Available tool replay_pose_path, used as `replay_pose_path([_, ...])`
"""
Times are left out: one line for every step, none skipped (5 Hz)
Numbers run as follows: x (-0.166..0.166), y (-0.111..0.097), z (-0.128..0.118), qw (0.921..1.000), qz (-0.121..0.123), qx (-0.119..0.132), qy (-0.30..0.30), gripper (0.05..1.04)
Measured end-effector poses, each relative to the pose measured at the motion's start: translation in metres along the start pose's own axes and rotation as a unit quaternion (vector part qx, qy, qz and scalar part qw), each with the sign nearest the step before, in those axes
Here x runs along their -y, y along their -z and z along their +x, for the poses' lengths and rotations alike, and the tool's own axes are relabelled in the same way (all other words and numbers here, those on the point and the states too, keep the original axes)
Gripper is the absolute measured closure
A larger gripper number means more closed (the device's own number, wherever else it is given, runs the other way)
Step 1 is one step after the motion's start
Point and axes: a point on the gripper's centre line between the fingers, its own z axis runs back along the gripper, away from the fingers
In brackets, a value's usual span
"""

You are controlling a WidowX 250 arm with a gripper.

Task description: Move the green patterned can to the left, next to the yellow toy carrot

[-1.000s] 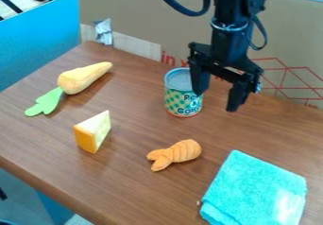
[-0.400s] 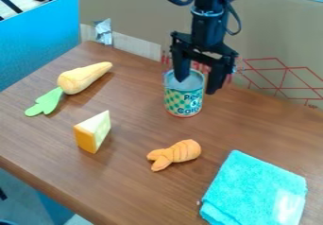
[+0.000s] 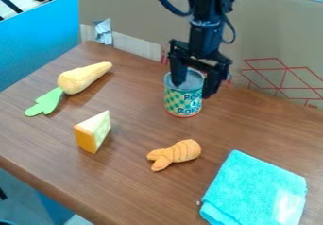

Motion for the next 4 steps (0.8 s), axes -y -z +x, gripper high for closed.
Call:
replay_pose_path([0.001,0.003,0.007,1.0000,0.005,0.006,0.004,0.078])
replay_pose_path([0.006,0.004,0.014,0.9999,0.008,0.003,0.009,0.079])
replay_pose_path([-0.003,0.006,0.018,0.9997,0.017,-0.016,0.001,0.079])
replay_pose_path([-0.014,0.007,0.013,0.9985,0.030,-0.046,-0.006,0.080])
